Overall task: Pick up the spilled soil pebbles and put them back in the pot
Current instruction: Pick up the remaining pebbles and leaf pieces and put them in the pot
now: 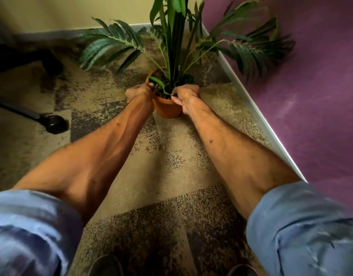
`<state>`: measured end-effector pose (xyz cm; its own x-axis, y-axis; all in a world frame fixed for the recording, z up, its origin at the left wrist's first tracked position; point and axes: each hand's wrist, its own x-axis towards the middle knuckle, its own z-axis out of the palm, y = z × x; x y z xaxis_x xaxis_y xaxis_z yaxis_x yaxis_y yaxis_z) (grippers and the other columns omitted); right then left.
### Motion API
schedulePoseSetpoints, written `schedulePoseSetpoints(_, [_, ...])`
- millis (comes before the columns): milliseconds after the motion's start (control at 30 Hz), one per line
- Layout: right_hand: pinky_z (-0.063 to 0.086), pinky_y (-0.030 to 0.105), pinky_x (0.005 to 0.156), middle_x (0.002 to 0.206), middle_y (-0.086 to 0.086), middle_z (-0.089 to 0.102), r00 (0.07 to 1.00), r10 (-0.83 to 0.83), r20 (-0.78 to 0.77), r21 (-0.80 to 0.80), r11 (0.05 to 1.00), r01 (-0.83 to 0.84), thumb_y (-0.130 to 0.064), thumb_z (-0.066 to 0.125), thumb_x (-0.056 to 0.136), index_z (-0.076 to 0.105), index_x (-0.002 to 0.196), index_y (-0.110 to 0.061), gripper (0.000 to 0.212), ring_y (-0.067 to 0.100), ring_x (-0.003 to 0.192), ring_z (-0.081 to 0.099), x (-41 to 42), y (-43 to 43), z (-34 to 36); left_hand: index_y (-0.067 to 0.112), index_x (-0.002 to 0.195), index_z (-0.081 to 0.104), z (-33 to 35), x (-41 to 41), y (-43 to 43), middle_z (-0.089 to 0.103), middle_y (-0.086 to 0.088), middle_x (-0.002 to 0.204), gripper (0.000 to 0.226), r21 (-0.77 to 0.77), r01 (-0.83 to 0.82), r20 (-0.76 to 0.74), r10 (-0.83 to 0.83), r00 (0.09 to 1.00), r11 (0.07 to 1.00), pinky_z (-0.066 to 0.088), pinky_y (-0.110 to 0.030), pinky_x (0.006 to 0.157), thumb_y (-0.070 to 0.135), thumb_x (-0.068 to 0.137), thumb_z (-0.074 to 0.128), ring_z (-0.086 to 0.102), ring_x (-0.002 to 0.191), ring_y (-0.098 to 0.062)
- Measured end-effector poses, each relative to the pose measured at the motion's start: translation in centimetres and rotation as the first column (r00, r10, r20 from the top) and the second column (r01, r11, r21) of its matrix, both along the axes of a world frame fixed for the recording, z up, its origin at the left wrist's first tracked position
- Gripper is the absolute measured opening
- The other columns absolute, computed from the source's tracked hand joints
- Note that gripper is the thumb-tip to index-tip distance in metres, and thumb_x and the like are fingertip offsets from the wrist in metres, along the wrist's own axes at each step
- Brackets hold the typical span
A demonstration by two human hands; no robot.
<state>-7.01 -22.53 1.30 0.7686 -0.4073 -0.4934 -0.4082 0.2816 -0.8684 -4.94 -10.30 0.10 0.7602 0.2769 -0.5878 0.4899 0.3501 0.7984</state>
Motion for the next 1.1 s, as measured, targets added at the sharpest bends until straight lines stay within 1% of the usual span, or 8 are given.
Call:
schedulePoseSetpoints(167, [0.064, 0.03, 0.076, 0.105, 0.012, 0.06, 0.988, 0.156, -0.006, -0.091, 0.984, -0.156, 0.0, 0.06, 0.096, 0.056, 0.09, -0.011, 0.013, 0.022, 0.082, 0.067, 0.8, -1.2, 0.0, 0.003, 0.134, 0.062, 1.0, 1.0, -0.8, 0.074, -0.013, 0.127, 0.045, 0.053, 0.027, 0.049, -0.03, 0.998, 0.998, 0.055, -0.025, 0.063, 0.018, 0.094, 0.075, 0.066, 0.082, -0.015])
schedulePoseSetpoints(233, [0.059, 0.024, 0.056, 0.098, 0.017, 0.063, 0.996, 0.082, 0.043, -0.115, 0.99, -0.077, 0.005, 0.058, 0.096, 0.064, 0.106, 0.005, 0.012, 0.036, 0.095, 0.076, 1.2, -1.4, 0.0, 0.013, 0.118, 0.059, 1.2, 1.1, -1.3, 0.075, -0.014, 0.121, 0.035, 0.083, -0.06, 0.029, 0.058, 0.998, 0.995, 0.043, -0.021, 0.048, 0.027, 0.09, 0.076, 0.06, 0.066, -0.016])
schedulePoseSetpoints(467, [0.045, 0.02, 0.036, 0.067, 0.012, 0.059, 0.992, 0.032, 0.124, -0.097, 0.995, -0.02, 0.008, 0.05, 0.099, 0.056, 0.07, -0.002, 0.032, 0.038, 0.083, 0.077, 0.8, -2.6, 0.9, 0.003, 0.134, 0.064, 1.3, 0.8, -1.7, 0.074, -0.018, 0.127, 0.049, 0.011, -0.073, 0.061, 0.072, 0.996, 0.997, 0.048, -0.022, 0.059, 0.033, 0.095, 0.057, 0.076, 0.098, -0.03])
schedulePoseSetpoints(667, [0.057, 0.018, 0.046, 0.112, 0.036, 0.072, 0.983, -0.068, 0.168, 0.041, 0.997, 0.062, 0.01, 0.045, 0.102, 0.068, 0.108, 0.014, 0.025, 0.031, 0.073, 0.074, -2.8, -6.1, 1.0, 0.0, 0.116, 0.075, 1.2, -0.9, -3.1, 0.077, -0.016, 0.108, 0.036, 0.152, -0.146, 0.209, 0.112, 0.971, 0.978, 0.062, -0.04, 0.089, 0.026, 0.098, 0.058, 0.075, 0.097, -0.031])
schedulePoseSetpoints(800, [0.056, 0.017, 0.047, 0.095, 0.021, 0.075, 0.977, -0.105, 0.188, 0.02, 0.994, 0.103, 0.006, 0.044, 0.103, 0.069, 0.1, 0.0, 0.026, 0.024, 0.065, 0.075, -6.8, -10.2, -0.8, 0.022, 0.063, 0.071, 1.7, -4.7, -6.7, 0.067, 0.01, 0.059, 0.041, 0.461, -0.136, 0.402, -0.07, 0.913, 0.877, 0.045, -0.025, 0.071, 0.029, 0.101, 0.057, 0.067, 0.065, -0.009])
schedulePoseSetpoints(933, [0.053, 0.016, 0.043, 0.098, 0.017, 0.078, 0.982, -0.174, 0.075, -0.106, 0.978, 0.181, 0.002, 0.052, 0.104, 0.071, 0.109, 0.0, 0.02, 0.018, 0.059, 0.075, -10.8, -16.6, -3.8, 0.011, 0.07, 0.074, 0.1, -8.7, -11.7, 0.076, -0.01, 0.073, 0.039, 0.587, 0.05, 0.45, -0.377, 0.809, 0.808, 0.051, -0.036, 0.078, 0.029, 0.1, 0.057, 0.073, 0.079, -0.026])
schedulePoseSetpoints(1033, [0.049, 0.022, 0.038, 0.093, 0.018, 0.074, 0.96, -0.28, -0.02, -0.241, 0.933, 0.268, 0.002, 0.052, 0.102, 0.069, 0.104, -0.003, 0.018, 0.026, 0.06, 0.073, -13.6, -21.7, -6.4, 0.017, 0.069, 0.075, -2.5, -11.6, -15.7, 0.077, -0.003, 0.072, 0.036, 0.681, 0.336, 0.277, -0.654, 0.704, 0.65, 0.059, -0.035, 0.076, 0.031, 0.097, 0.057, 0.071, 0.07, -0.018])
schedulePoseSetpoints(1100, [0.062, 0.036, 0.058, 0.095, 0.017, 0.072, 0.945, -0.313, -0.089, -0.372, 0.891, 0.26, -0.006, 0.053, 0.101, 0.066, 0.1, -0.011, 0.014, 0.038, 0.082, 0.077, -15.2, -25.1, -8.3, 0.019, 0.078, 0.077, -4.8, -12.9, -18.4, 0.081, -0.005, 0.085, 0.027, 0.658, 0.579, 0.06, -0.8, 0.597, 0.482, 0.064, -0.041, 0.077, 0.027, 0.095, 0.058, 0.074, 0.075, -0.022])
